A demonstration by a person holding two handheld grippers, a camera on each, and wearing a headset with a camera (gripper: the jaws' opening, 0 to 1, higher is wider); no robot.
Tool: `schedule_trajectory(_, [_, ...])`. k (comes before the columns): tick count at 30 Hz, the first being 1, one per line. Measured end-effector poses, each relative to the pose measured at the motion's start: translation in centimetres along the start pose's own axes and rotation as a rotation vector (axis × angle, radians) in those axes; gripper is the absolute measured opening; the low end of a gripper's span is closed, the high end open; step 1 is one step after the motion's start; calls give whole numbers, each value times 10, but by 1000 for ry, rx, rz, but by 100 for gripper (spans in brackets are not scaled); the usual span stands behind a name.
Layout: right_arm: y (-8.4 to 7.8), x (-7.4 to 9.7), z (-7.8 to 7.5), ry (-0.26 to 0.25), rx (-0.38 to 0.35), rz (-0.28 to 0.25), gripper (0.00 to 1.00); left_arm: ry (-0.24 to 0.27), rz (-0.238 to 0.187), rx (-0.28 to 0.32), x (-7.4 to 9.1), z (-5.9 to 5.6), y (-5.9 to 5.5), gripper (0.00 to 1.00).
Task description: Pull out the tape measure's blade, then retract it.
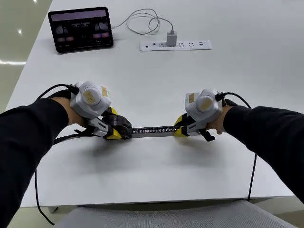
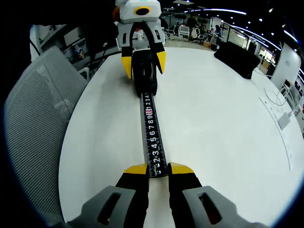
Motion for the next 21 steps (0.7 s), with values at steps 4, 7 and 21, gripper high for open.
schedule_trajectory(4, [-2,2,-1,-2,-2,1,10,0,-2,2,0,0,0,34])
schedule_trajectory(7, [-3,3,-1,-3,-4,1,10,0,-3,2,-1,0,1,34])
schedule_trajectory(21, [-8,9,-4,-7,-2,3,10,2,-5,4,-1,-1,1,34])
Point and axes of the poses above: the centre of the closed fingertips' face, and the gripper's own axes: x roughly backward along the fingers, z roughly to its left, y roughly out of its top, the point moved 2 cm from there along x, roughly backward along the fingers, and after that the axes turned 8 degrees about -y, right-handed, at the moved point
